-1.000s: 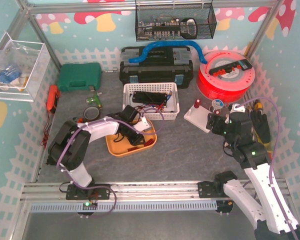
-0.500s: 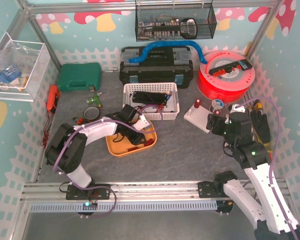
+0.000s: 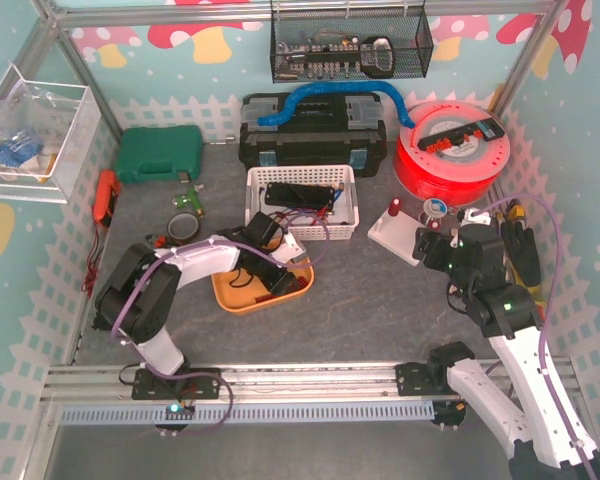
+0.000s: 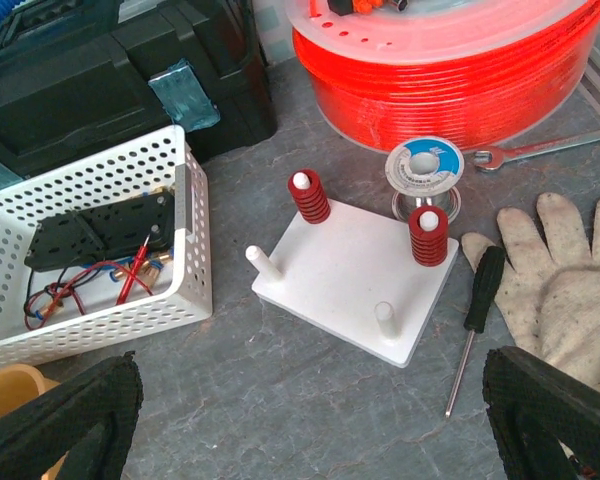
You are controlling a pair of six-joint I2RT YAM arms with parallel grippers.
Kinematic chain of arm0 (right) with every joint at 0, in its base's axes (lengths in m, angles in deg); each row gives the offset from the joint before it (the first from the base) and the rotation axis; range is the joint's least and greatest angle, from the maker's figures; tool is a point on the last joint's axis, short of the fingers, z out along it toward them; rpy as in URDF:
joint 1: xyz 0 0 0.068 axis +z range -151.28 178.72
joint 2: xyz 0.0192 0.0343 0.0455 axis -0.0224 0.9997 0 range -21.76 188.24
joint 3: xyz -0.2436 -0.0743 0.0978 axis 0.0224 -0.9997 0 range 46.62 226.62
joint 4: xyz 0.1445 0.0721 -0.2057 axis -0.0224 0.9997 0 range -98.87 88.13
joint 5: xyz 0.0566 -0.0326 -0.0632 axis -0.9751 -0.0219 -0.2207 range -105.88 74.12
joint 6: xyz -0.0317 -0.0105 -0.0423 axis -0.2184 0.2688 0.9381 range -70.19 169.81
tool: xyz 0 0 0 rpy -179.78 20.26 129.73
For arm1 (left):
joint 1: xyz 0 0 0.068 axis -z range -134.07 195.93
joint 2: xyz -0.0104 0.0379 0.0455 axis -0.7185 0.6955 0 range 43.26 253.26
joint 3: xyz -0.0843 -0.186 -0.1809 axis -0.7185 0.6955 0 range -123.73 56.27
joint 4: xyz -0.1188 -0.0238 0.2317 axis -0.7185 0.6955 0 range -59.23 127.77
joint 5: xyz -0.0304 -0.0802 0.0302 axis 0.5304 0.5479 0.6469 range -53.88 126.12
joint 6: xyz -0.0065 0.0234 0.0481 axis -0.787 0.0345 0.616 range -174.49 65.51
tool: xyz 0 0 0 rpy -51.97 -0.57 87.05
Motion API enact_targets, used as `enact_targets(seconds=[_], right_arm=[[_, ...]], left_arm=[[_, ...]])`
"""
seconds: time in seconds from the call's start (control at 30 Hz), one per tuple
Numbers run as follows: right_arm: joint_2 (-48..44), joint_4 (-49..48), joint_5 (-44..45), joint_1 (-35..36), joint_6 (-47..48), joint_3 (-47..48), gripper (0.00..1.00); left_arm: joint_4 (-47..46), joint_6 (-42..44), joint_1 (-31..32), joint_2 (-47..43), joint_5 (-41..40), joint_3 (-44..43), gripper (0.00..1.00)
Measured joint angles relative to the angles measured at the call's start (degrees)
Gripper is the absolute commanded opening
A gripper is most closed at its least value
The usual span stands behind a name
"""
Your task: Install the large spring
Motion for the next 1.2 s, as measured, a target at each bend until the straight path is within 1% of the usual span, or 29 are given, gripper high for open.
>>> enact_targets(seconds=[0.13,0.27,0.4,0.5,0.6,0.7,0.77,1.0,1.2], right_arm=[[-0.20,0.33,0.02,0.00,0.00,0.74,0.92],[-0.87,0.35,0.04,0.00,-0.02,1.03,0.92],[-1.07,0.59,0.04,-0.02,-0.02,1.03,0.92],[-1.07,1.03,0.00,0.00,-0.04,1.03,0.92],[-1.07,1.14,0.02,-0.02,-0.24,1.03,0.92],[-1.05,1.16,0.02,-0.02,-0.46,1.03,0.90],[-0.98,1.20,0.00,-0.02,-0.52,1.03,0.90],[3.74,1.90,-3.41,-0.02,-0.92,2.32,0.88],[11.67,1.07,-12.87,0.00,-0.59,5.03,0.85]], left_arm=[[-1.11,-0.15,0.33,1.25,-2.49,0.00,0.55],[-2.58,-0.52,0.33,1.36,-5.68,0.00,0.46],[-4.87,-0.52,0.33,1.31,-8.35,0.72,0.44],[-6.64,-0.02,0.31,0.87,-8.70,2.08,0.42],[-7.69,0.85,0.31,0.59,-8.59,2.82,0.33],[-8.20,1.79,0.31,0.59,-8.63,2.91,0.21],[-8.44,2.23,0.31,0.59,-8.63,2.91,0.17],[-8.09,1.68,0.09,-1.38,-9.27,3.19,0.12],[-7.98,-2.34,-0.15,-9.77,-9.22,3.21,0.10]])
